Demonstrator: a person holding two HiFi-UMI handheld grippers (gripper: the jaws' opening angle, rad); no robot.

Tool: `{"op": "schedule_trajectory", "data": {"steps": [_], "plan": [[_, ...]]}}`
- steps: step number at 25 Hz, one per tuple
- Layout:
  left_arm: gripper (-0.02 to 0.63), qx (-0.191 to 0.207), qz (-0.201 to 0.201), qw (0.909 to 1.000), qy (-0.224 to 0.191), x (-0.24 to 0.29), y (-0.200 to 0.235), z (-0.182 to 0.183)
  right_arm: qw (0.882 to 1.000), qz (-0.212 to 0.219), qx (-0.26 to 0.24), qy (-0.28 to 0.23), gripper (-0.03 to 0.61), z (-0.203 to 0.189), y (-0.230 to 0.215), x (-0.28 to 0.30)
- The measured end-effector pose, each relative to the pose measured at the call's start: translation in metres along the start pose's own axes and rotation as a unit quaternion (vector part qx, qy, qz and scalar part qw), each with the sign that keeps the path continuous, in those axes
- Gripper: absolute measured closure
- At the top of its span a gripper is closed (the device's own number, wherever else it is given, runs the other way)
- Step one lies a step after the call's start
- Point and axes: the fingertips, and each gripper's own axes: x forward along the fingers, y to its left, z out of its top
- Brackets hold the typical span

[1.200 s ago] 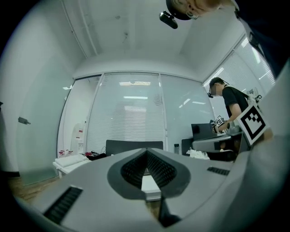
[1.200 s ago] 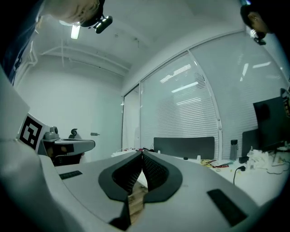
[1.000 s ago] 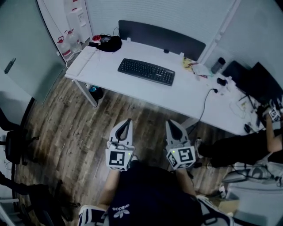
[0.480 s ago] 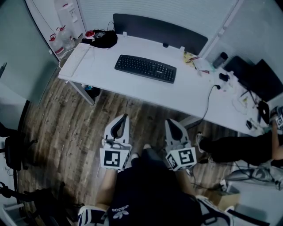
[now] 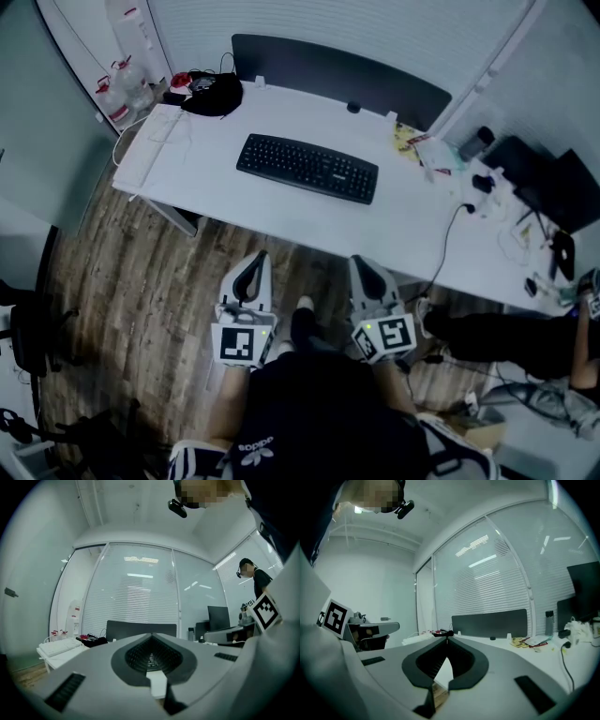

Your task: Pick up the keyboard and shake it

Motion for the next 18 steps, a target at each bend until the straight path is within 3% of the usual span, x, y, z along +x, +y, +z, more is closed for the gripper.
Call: {"op": "schedule_trajectory", "data": {"steps": [9, 18], "plan": [[0.611, -0.002, 0.006, 1.0, -0.005, 0.093, 0.021, 0.008, 1.0, 0.009, -0.011, -0.002, 0.574, 0.02, -0.059, 0.081], [0.611, -0.004, 0.004, 1.0, 0.008, 0.129, 0.023, 0.0, 1.0, -0.015, 0.019, 0.01, 0.574, 0.014, -0.097, 0.097]]}}
